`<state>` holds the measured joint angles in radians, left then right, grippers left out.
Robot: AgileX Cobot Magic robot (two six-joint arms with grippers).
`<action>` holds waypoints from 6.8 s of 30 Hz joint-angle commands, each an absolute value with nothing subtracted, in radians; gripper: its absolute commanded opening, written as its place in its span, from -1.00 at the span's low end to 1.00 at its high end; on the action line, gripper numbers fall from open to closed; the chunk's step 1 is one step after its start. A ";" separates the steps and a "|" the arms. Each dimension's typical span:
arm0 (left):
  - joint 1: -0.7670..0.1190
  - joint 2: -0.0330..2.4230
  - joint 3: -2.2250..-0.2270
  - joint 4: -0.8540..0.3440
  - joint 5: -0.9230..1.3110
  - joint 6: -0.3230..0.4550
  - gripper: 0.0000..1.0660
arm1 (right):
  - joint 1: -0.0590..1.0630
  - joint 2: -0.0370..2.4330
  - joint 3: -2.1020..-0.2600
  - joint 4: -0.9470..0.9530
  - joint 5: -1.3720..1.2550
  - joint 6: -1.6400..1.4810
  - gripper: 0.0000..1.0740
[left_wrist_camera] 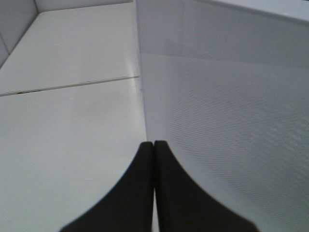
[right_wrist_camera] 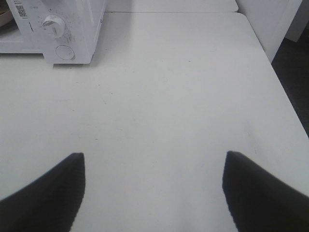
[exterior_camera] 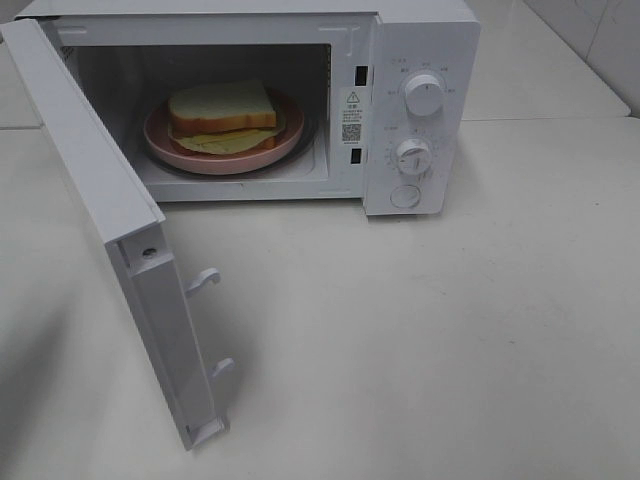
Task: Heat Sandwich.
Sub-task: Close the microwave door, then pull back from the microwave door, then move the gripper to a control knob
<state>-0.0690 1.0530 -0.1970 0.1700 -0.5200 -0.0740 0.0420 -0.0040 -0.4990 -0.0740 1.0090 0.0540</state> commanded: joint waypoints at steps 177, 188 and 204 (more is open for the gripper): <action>-0.590 1.478 -0.999 -0.114 0.850 0.010 0.84 | 0.036 -0.031 -0.497 -0.070 0.994 0.041 0.40; -0.251 1.402 -0.998 -0.190 1.017 0.085 0.84 | 0.036 -0.031 -0.497 -0.070 0.994 0.041 0.40; 0.057 1.121 -0.845 -0.173 1.119 0.091 0.84 | 0.036 -0.031 -0.497 -0.070 0.994 0.041 0.40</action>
